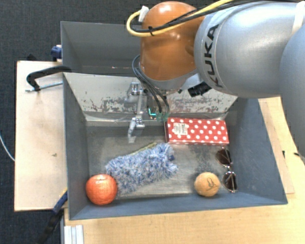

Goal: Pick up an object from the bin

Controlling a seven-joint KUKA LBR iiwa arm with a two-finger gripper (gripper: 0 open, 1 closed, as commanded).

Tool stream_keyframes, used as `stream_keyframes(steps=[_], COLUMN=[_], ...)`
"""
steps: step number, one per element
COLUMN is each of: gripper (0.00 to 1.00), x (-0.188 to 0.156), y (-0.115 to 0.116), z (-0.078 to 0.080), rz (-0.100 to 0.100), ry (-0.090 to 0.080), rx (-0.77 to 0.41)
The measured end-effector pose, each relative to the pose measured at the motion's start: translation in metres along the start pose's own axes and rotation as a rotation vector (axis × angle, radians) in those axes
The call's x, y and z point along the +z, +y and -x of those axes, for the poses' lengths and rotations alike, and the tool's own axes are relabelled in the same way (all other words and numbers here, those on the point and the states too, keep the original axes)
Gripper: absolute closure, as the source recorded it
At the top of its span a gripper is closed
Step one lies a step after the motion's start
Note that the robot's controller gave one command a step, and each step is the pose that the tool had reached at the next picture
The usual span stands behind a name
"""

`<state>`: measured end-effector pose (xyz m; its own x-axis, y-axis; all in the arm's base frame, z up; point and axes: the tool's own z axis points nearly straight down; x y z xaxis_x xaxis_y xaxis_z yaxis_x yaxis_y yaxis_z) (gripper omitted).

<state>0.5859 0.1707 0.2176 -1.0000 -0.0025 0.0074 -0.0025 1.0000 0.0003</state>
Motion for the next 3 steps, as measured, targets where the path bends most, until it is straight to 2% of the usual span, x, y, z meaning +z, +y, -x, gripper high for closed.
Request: stream_keyframes(steps=[1, 2, 3], gripper=[0.00, 0.00, 0.00], x=[-0.005, 0.059, 0.069], y=[-0.001, -0.009, -0.029], z=[0.002, -0.029, -0.061], rz=[0.001, 0.001, -0.001], ry=[-0.009, -0.011, -0.005], rx=[0.002, -0.086, -0.340])
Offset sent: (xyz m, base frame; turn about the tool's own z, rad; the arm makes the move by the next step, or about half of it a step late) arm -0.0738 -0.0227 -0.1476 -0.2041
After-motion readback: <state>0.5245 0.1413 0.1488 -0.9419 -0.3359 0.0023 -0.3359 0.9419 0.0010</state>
